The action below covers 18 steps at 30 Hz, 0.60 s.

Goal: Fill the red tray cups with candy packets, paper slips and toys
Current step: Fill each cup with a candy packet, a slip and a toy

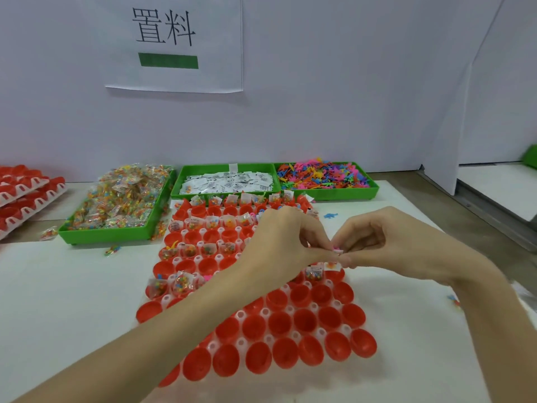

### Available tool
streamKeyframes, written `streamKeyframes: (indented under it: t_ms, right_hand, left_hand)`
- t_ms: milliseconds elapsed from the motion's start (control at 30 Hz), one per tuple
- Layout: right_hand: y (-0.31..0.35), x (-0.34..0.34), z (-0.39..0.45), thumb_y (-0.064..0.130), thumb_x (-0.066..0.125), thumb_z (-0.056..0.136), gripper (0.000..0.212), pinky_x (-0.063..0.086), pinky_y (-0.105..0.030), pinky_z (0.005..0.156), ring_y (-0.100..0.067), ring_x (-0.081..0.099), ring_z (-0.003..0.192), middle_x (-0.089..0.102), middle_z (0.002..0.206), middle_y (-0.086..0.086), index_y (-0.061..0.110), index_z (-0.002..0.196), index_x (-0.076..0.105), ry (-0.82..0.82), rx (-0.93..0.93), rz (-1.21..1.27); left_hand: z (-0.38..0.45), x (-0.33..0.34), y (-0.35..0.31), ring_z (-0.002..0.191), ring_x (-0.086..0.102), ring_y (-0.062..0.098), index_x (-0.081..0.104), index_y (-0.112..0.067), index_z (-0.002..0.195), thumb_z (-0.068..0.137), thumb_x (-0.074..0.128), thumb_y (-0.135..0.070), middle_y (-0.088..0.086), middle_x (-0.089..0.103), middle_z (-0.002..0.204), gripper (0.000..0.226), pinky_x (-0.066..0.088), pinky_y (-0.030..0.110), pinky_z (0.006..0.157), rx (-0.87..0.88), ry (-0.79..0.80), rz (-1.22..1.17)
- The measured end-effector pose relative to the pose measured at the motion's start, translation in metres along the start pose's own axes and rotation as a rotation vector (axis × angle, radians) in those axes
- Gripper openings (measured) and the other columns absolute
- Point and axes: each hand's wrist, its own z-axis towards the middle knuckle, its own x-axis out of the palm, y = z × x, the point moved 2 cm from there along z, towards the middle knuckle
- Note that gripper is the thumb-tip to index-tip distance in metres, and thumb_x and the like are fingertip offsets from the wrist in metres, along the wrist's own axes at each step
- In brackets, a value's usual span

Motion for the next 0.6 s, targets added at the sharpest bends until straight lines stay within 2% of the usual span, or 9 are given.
streamKeyframes:
  t_ms: [200, 267, 367, 433, 533, 600]
  right_hand:
    - [-0.013, -0.003, 0.006, 0.009, 0.083, 0.083, 0.012, 0.061, -0.032, 0.086, -0.016, 0.077, 0.082, 0.079, 0.085, 0.000, 0.018, 0.090, 0.078, -0.033, 0.064, -0.143]
    - [-0.014, -0.001, 0.007, 0.012, 0.084, 0.082, 0.011, 0.062, -0.035, 0.085, -0.016, 0.077, 0.081, 0.079, 0.084, 0.000, 0.018, 0.089, 0.078, -0.025, 0.071, -0.170]
    - [-0.015, 0.001, 0.009, 0.012, 0.086, 0.081, 0.011, 0.061, -0.040, 0.086, -0.017, 0.077, 0.082, 0.079, 0.084, -0.001, 0.018, 0.086, 0.078, -0.024, 0.077, -0.186]
    - [-0.014, 0.002, 0.010, 0.011, 0.086, 0.080, 0.012, 0.062, -0.041, 0.085, -0.017, 0.077, 0.081, 0.079, 0.082, -0.001, 0.020, 0.083, 0.078, -0.016, 0.081, -0.187]
    - [-0.014, 0.006, 0.011, 0.010, 0.085, 0.081, 0.013, 0.061, -0.042, 0.083, -0.016, 0.075, 0.078, 0.078, 0.080, 0.001, 0.022, 0.079, 0.079, -0.002, 0.092, -0.233]
    - [-0.014, 0.008, 0.012, 0.012, 0.084, 0.081, 0.010, 0.061, -0.040, 0.083, -0.015, 0.075, 0.078, 0.078, 0.081, 0.003, 0.021, 0.080, 0.080, 0.001, 0.106, -0.257]
  left_hand:
    - [0.016, 0.010, 0.004, 0.077, 0.065, 0.006, 0.085, -0.015, 0.092, 0.085, 0.084, -0.018, -0.002, 0.079, 0.086, 0.008, 0.047, 0.010, 0.075, 0.004, 0.171, 0.120]
    - [0.016, 0.014, 0.003, 0.077, 0.061, 0.005, 0.084, -0.015, 0.090, 0.086, 0.083, -0.018, -0.002, 0.078, 0.088, 0.006, 0.039, 0.006, 0.075, 0.020, 0.176, 0.175]
    - [0.016, 0.019, 0.001, 0.085, 0.060, 0.010, 0.083, -0.018, 0.087, 0.083, 0.083, -0.024, -0.005, 0.076, 0.087, 0.007, 0.028, 0.015, 0.079, 0.021, 0.163, 0.264]
    - [0.015, 0.021, -0.001, 0.085, 0.060, 0.013, 0.082, -0.020, 0.083, 0.080, 0.083, -0.025, -0.006, 0.075, 0.085, 0.006, 0.027, 0.017, 0.083, 0.022, 0.157, 0.301]
    - [0.011, 0.028, -0.006, 0.090, 0.057, 0.020, 0.080, -0.020, 0.081, 0.079, 0.078, -0.020, -0.002, 0.071, 0.089, 0.004, 0.035, 0.029, 0.092, 0.030, 0.157, 0.397]
    - [0.009, 0.034, -0.009, 0.098, 0.052, 0.025, 0.079, -0.019, 0.089, 0.083, 0.072, -0.021, 0.001, 0.066, 0.098, 0.010, 0.040, 0.037, 0.093, 0.010, 0.160, 0.499]
